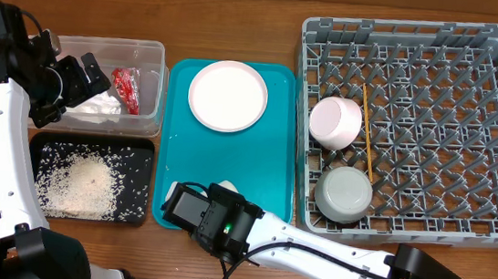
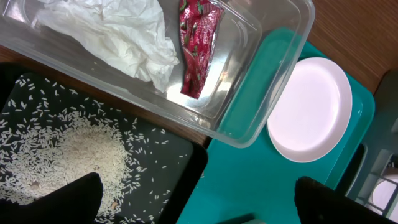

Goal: Sort waste into correct bins and load items into the dishwasher
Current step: 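Lower the right gripper and grasp the lying paper cup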

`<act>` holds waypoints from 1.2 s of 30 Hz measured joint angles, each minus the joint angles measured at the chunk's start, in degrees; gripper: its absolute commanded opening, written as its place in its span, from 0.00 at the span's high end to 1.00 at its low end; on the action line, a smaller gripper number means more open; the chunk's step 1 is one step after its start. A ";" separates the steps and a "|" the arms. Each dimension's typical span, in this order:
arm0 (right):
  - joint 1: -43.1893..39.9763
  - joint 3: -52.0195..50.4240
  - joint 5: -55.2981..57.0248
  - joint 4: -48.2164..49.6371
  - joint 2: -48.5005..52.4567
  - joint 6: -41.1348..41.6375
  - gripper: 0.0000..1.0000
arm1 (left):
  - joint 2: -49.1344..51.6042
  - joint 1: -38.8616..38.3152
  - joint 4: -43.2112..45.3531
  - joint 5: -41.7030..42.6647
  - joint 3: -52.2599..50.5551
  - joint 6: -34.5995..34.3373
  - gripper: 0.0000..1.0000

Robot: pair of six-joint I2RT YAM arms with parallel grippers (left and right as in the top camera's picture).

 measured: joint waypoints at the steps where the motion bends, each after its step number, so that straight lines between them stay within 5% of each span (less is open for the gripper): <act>1: -0.04 0.00 0.63 0.04 0.00 0.04 0.39 | 0.00 0.00 0.00 0.02 0.00 0.00 0.00; 14: -2.91 0.00 8.24 -2.91 0.00 0.04 0.39 | 0.00 0.00 0.00 0.02 0.00 0.00 0.00; 36: -5.62 0.00 5.20 0.28 0.00 0.09 0.39 | 0.00 0.00 0.00 0.02 0.00 0.00 0.00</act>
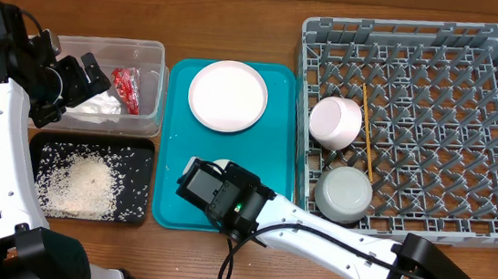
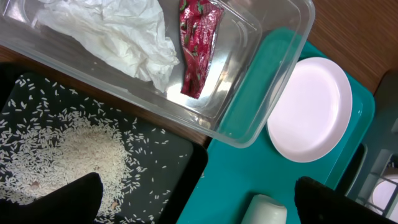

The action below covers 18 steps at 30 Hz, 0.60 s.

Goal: Sort waste into correct bins and load items into the dishwasher
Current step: 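Lower the right gripper and grasp the lying paper cup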

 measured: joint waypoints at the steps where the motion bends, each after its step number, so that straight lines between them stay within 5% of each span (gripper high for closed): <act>1: 0.00 0.00 0.00 0.39 0.00 -0.04 0.39 | 0.00 0.00 0.00 -0.02 0.00 0.00 0.00; 18: 0.00 0.00 3.45 3.17 0.07 0.46 0.40 | 0.00 0.00 -0.02 0.00 0.00 0.00 0.00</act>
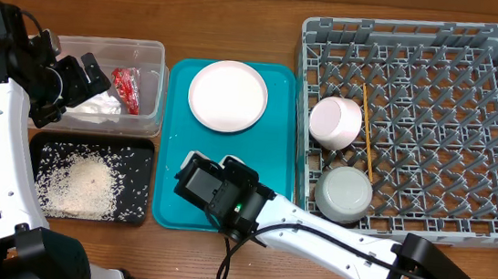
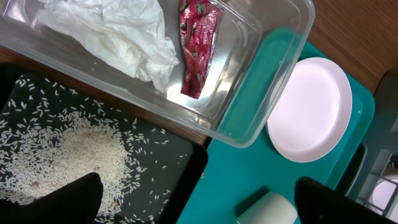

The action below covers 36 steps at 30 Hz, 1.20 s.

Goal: Sort waste into correct bins and load items into the dishwasher
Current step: 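Lower the right gripper and grasp the lying paper cup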

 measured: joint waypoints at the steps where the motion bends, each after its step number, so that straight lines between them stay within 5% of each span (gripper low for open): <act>1: 0.00 0.00 -0.02 0.28 0.04 0.24 0.40 | 0.00 0.00 0.02 0.00 0.00 0.00 0.00; 17: -0.13 0.00 0.66 3.50 4.90 0.50 0.41 | 0.00 0.00 0.04 -0.02 0.00 0.00 0.00; 36: -2.14 0.00 1.75 3.80 5.22 -0.66 0.85 | 0.00 0.00 0.07 -0.02 0.00 0.00 0.00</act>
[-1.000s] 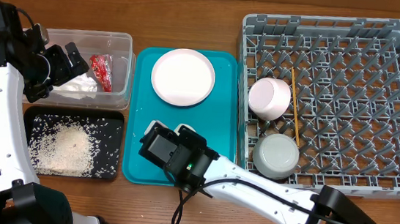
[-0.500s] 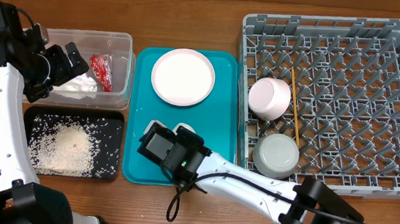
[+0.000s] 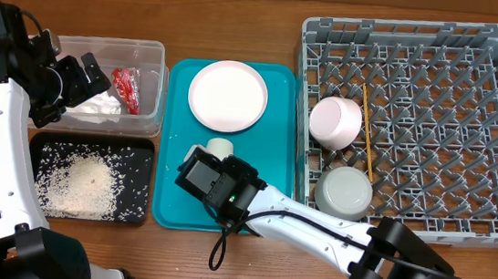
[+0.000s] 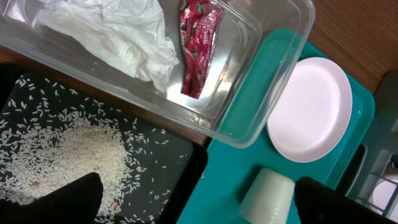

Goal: Sort waste into correct bins and load items into the dishwasher
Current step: 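Lower the right gripper and grasp the lying paper cup, then lift the paper cup and carry it right toward the dish rack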

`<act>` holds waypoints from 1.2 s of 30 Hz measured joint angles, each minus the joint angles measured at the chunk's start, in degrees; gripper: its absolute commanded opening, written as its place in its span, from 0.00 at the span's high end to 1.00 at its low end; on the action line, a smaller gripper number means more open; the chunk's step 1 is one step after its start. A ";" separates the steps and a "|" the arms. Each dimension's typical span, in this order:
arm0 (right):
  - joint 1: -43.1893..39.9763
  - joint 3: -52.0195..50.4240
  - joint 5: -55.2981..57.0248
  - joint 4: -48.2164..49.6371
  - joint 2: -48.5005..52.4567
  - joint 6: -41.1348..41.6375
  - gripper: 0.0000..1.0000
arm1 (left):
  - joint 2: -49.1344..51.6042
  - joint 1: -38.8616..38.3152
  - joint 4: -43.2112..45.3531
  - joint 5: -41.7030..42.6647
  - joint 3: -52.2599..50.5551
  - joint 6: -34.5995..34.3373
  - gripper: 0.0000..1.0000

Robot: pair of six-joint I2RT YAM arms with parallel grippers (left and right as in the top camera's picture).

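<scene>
A pale cup [image 3: 221, 146] lies on its side on the teal tray [image 3: 274, 160], just below the white plate [image 3: 228, 95]. My right gripper [image 3: 217, 160] is right behind it and appears shut on it; the wrist body hides the fingers. The cup [image 4: 267, 196] also shows at the bottom of the left wrist view. My left gripper [image 4: 205, 205] is open, hanging over the clear bin [image 3: 152, 52], which holds a red wrapper [image 4: 198, 46] and crumpled tissue [image 4: 112, 34].
A black tray [image 3: 143, 143] of loose rice sits below the clear bin. The grey dishwasher rack [image 3: 497, 136] at the right holds a pink bowl [image 3: 335, 122], a grey bowl [image 3: 345, 193] and a chopstick [image 3: 369, 142].
My right gripper and the cup have moved up the teal tray toward the plate; the cup now sits just below the plate. The left arm has not moved.
The right gripper was at the tray's near edge with the cup at its tip. Then both stood farther up the tray, then turned slightly, and now they are near the plate. The left gripper stayed open over the clear bin throughout.
</scene>
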 measured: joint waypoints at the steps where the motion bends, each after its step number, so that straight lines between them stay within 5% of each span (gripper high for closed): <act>1: 0.00 0.00 0.00 -0.09 0.00 -0.02 0.86 | 0.00 0.00 0.00 0.00 0.00 0.00 0.00; 7: 0.00 0.00 0.00 -0.07 0.00 0.02 0.96 | 0.00 -0.17 -0.02 0.02 0.00 0.00 0.00; 22: -0.74 1.31 -1.25 -3.17 -0.96 11.26 0.92 | 0.00 -0.15 -0.02 0.00 0.00 0.00 0.00; 31: -7.34 1.51 -11.17 -4.28 -10.88 14.38 0.95 | 0.00 -0.15 0.00 0.00 0.00 0.00 0.00; 34: -9.46 1.92 -16.57 -5.03 -13.49 15.21 0.78 | 0.00 -0.15 0.00 0.00 0.00 0.00 0.00; 36: -10.27 2.01 -21.53 -6.14 -14.29 15.76 0.78 | 0.00 -0.15 0.00 0.00 0.00 0.00 0.00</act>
